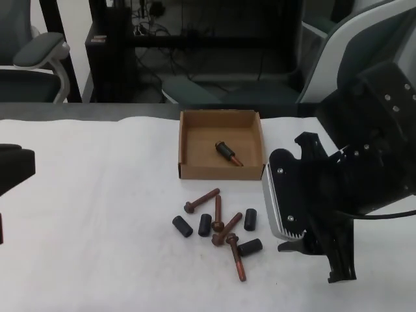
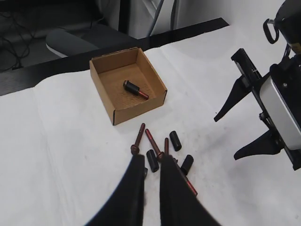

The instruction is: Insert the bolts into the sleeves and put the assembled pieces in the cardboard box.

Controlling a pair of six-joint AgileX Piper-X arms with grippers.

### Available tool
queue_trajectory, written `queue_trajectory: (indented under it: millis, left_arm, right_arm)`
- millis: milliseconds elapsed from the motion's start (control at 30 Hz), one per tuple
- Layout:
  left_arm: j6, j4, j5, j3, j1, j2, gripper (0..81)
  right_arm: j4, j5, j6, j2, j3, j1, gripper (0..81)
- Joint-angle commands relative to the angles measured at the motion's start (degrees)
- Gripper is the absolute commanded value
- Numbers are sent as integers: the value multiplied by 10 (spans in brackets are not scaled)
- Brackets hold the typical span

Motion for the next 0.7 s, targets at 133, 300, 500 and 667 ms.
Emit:
queue_trajectory:
  millis: [133, 300, 500, 667]
  left_arm:
    - [1, -8, 7, 0, -1, -4, 136]
    - [1, -8, 7, 0, -1, -4, 136]
    - [1, -8, 13, 0, -1, -4, 136]
    - [1, -8, 29, 0, -1, -4, 136]
  right_arm:
    - [0, -6, -2, 1, 0, -1, 570]
    - [-4, -34, -4, 5, 0, -1, 570]
    - [-18, -34, -46, 35, 0, -1, 570]
    - [-35, -34, -60, 73, 0, -1, 570]
